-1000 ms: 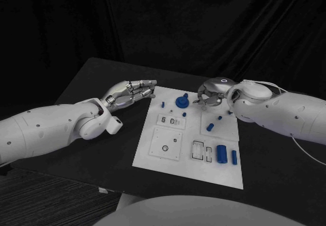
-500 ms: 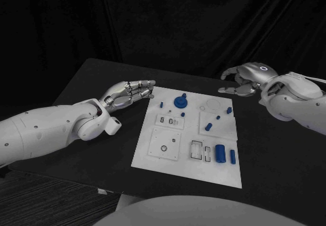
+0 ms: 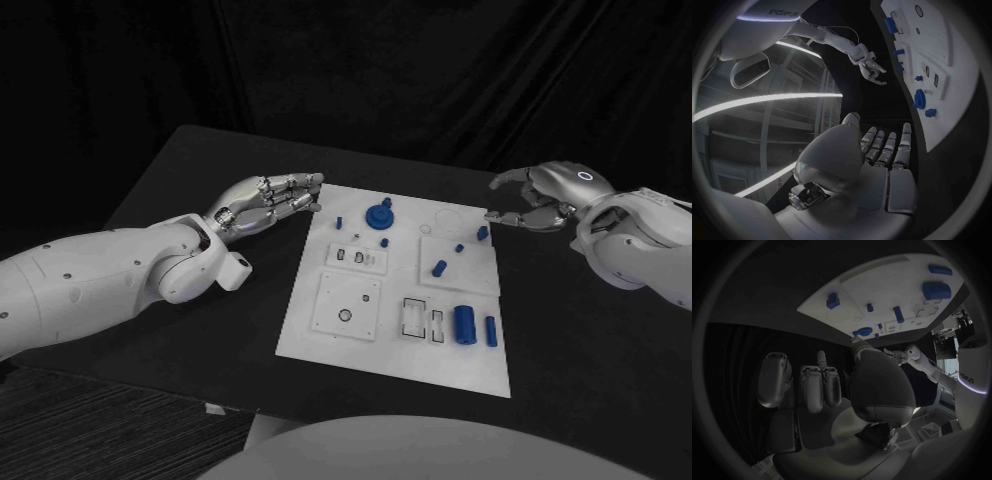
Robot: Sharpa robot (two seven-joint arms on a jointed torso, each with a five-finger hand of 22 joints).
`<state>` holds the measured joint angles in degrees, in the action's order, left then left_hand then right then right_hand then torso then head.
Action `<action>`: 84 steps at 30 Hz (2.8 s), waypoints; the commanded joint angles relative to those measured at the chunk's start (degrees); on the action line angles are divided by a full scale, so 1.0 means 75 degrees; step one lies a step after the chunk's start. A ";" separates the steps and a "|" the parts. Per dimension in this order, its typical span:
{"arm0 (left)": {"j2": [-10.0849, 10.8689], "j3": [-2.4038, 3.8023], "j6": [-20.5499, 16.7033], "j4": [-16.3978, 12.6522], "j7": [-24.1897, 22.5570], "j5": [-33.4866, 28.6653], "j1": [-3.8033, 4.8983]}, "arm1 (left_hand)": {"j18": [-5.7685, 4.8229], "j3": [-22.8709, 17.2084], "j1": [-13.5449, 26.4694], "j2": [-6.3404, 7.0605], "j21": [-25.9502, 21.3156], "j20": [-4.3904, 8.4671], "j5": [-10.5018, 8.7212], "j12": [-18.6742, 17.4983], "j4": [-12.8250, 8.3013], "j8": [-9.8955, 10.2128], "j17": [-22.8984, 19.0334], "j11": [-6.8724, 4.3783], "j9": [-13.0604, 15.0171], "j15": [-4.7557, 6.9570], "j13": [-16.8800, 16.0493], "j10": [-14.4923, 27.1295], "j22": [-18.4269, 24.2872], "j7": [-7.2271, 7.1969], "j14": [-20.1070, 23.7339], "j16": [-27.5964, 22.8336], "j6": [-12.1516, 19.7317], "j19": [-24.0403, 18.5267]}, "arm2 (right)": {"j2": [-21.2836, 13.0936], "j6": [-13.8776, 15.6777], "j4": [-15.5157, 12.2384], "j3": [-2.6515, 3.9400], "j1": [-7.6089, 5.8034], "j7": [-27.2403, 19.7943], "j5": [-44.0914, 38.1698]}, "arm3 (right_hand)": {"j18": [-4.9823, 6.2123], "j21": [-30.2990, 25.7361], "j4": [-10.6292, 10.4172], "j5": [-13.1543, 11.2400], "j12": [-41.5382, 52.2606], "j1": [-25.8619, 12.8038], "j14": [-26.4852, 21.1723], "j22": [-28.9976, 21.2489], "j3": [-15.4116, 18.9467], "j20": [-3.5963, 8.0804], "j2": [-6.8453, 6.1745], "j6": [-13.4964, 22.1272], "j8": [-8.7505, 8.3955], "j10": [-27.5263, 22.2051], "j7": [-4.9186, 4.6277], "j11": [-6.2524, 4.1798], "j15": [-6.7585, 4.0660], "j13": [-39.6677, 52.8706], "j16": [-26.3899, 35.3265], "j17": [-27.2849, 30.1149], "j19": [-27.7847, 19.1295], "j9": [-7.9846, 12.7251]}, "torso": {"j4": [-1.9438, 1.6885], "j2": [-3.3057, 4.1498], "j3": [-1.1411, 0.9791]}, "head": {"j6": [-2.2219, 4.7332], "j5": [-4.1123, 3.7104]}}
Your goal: Assemble the parts on the task board
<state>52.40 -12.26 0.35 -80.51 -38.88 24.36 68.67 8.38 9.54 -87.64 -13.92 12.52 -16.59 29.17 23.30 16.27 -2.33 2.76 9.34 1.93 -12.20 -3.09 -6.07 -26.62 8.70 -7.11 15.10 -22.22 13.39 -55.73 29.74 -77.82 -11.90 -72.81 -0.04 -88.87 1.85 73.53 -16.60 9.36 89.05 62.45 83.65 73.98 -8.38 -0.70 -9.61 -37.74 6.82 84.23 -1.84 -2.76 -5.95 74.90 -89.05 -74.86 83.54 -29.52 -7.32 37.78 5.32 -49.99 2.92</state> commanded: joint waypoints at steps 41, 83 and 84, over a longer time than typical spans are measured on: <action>0.0136 0.0007 0.0086 -0.0056 -0.0736 -0.0047 -0.0073 | -0.0175 -0.0201 -0.0158 -0.0007 0.0021 -0.0013 0.0214 0.0162 -0.0049 -0.0129 -0.0041 0.0026 0.0081 -0.0012 0.0038 -0.0081 0.0037 0.0024 -0.0181 0.0196 -0.0068 0.0132 | 0.0568 -0.0259 0.0700 0.0004 0.0691 0.0037 0.0382 | 0.0219 0.0035 0.0175 0.1446 0.0127 0.1211 0.0847 0.1523 -0.0563 -0.0030 0.0289 -0.0765 0.0211 0.0769 -0.0170 0.0084 0.0066 0.2014 -0.0126 -0.2019 0.0092 0.0592 | 0.0015 0.0004 -0.0016 | -0.0001 0.0090; 0.0087 0.0007 0.0142 0.0006 -0.0685 -0.0047 -0.0095 | -0.0174 -0.0222 -0.0169 -0.0002 0.0034 -0.0016 0.0221 0.0147 -0.0047 -0.0118 -0.0045 0.0036 0.0075 -0.0014 0.0041 -0.0073 0.0033 0.0030 -0.0174 0.0186 -0.0027 0.0158 | 0.0672 -0.0502 0.0860 0.0004 0.0780 0.0099 0.0383 | 0.0228 -0.0005 0.0377 0.1433 0.0127 0.1502 0.0847 0.1510 -0.0677 -0.0065 0.0418 -0.1054 0.0652 0.0769 -0.0207 0.0119 0.0099 0.2014 -0.0126 -0.2019 0.0069 0.0433 | 0.0012 0.0011 -0.0024 | -0.0001 0.0089; 0.0086 0.0007 0.0143 0.0007 -0.0684 -0.0047 -0.0096 | -0.0174 -0.0222 -0.0169 -0.0002 0.0034 -0.0016 0.0221 0.0147 -0.0047 -0.0118 -0.0045 0.0036 0.0075 -0.0014 0.0041 -0.0073 0.0033 0.0030 -0.0174 0.0186 -0.0027 0.0158 | 0.0674 -0.0501 0.0863 0.0004 0.0780 0.0102 0.0383 | 0.0228 -0.0005 0.0380 0.1427 0.0127 0.1507 0.0847 0.1510 -0.0682 -0.0065 0.0430 -0.1064 0.0667 0.0769 -0.0206 0.0118 0.0099 0.2014 -0.0126 -0.2019 0.0068 0.0427 | 0.0012 0.0011 -0.0024 | -0.0001 0.0091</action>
<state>53.17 -12.27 0.71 -80.40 -38.88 24.36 68.05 8.39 9.53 -88.42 -13.80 12.53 -16.68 29.84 23.35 16.27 -2.34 2.77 9.44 1.93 -12.30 -3.09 -6.18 -26.62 8.70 -7.23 15.97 -22.22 13.91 -50.69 26.43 -71.44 -11.88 -67.15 -0.28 -85.93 1.85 73.54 -14.28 19.52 89.05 72.32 84.24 73.98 -12.42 -1.02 -6.85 -45.15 11.01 84.63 -3.21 -2.32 -5.33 74.89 -89.05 -74.86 83.83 -25.50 -7.19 37.85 5.16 -49.99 3.63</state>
